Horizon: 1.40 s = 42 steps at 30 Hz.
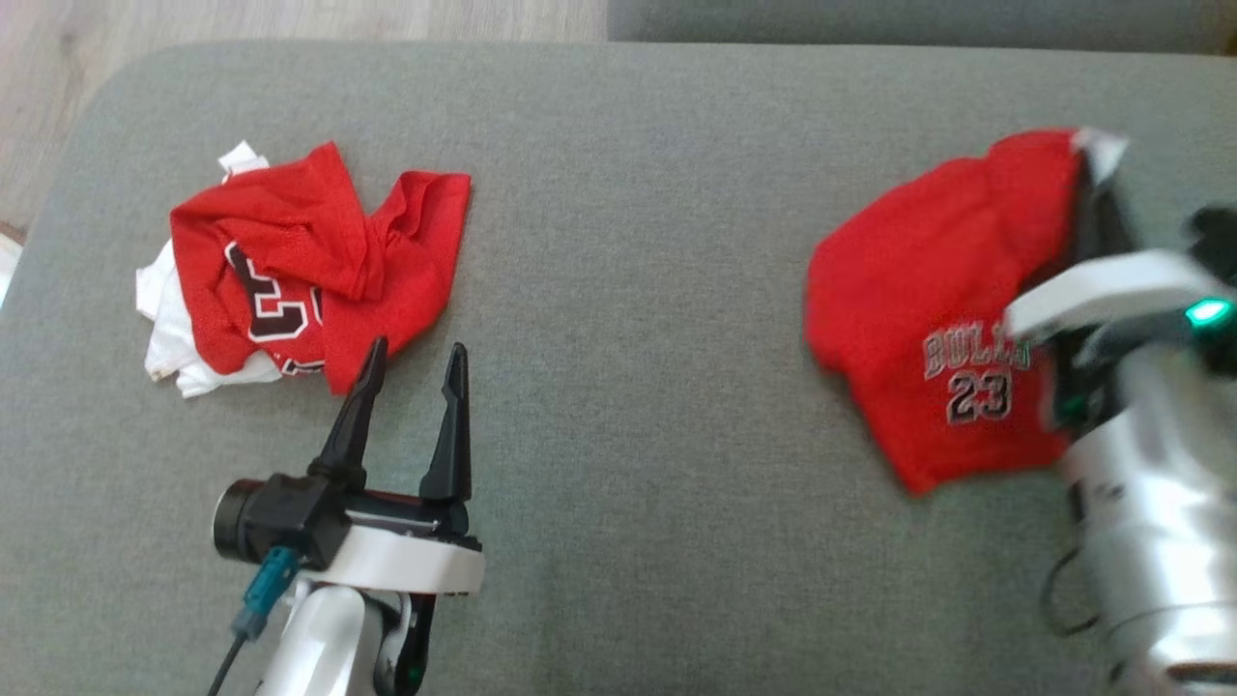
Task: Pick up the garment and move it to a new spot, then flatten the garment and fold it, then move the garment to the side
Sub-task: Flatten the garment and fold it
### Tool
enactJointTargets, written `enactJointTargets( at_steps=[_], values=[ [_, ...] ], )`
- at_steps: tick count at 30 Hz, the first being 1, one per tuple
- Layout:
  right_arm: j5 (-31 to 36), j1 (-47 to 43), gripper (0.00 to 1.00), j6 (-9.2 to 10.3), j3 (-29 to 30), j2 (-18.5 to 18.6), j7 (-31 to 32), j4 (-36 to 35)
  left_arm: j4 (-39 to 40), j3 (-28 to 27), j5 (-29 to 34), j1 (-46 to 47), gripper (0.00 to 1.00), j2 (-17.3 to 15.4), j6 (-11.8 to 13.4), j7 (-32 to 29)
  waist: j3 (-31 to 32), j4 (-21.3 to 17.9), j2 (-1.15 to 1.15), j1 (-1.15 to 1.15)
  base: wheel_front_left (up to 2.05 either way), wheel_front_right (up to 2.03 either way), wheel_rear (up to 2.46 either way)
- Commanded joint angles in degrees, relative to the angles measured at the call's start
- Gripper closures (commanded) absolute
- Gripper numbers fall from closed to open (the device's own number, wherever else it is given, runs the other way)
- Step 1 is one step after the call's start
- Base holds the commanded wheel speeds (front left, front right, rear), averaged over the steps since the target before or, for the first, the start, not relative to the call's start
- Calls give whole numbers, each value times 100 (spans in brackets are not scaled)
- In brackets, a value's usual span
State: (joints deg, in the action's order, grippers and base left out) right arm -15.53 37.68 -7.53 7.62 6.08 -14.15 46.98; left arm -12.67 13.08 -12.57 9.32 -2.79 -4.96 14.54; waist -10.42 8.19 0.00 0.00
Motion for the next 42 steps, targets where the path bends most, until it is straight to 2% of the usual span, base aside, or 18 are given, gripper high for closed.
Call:
enactJointTargets(
  at_steps=[1, 5, 10, 15, 21, 22, 23, 26, 30, 33, 38, 42],
  values=[
    [67, 355, 100, 4, -111, 83, -69, -286, 159, -150, -27, 163, 0, -10, 41, 46, 53, -22, 0, 0, 0, 0, 0],
    [270, 651, 100, 4, -332, 451, -77, -773, 172, -136, -97, 116, 0, -10, 73, 46, 208, -44, 0, 0, 0, 0, 0],
    [387, 765, 100, 4, -1225, 757, 120, -1378, 188, -126, -150, 34, 0, -10, 113, 46, 349, -56, 0, 0, 0, 0, 0],
    [301, 387, 100, 4, -2542, 797, 439, -1757, 198, -80, -183, -18, 0, -10, 131, 46, 396, -25, 0, 0, 0, 0, 0],
    [53, -142, 100, 4, -4117, 505, 527, -1341, 176, -28, -214, -16, 0, -10, 139, 46, 366, 25, 0, 0, 0, 0, 0],
    [46, -182, 55, 4, -4348, 437, 480, -1214, 166, -22, -212, -12, 0, -10, 138, 46, 359, 30, 0, 0, 0, 0, 0],
    [1, -224, 0, 4, -4551, 354, 451, -1069, 155, -16, -212, -7, 0, -10, 136, 46, 359, 36, 0, 0, 0, 0, 0],
    [-109, -272, 0, 4, -5059, 188, 342, -693, 132, -14, -212, -8, 0, -9, 133, 46, 377, 42, 0, 0, 0, 0, 0],
    [-296, -249, 0, 4, -5155, 108, 170, -464, 132, -65, -195, -34, 0, -9, 137, 46, 414, -8, 0, 0, 0, 0, 0],
    [-386, -223, 0, 4, -4970, 122, 25, -351, 145, -123, -172, -71, 0, -9, 139, 46, 462, -98, 0, 0, 0, 0, 0],
    [-347, -366, 0, 4, -4256, 243, -74, -516, 219, -160, -169, -104, 0, -9, 136, 46, 536, -287, 0, 0, 0, 0, 0],
    [-102, -751, 0, 4, -3362, 307, -82, -1098, 296, -178, -171, -137, 0, -9, 145, 46, 578, -465, 0, 0, 0, 0, 0]
  ],
)
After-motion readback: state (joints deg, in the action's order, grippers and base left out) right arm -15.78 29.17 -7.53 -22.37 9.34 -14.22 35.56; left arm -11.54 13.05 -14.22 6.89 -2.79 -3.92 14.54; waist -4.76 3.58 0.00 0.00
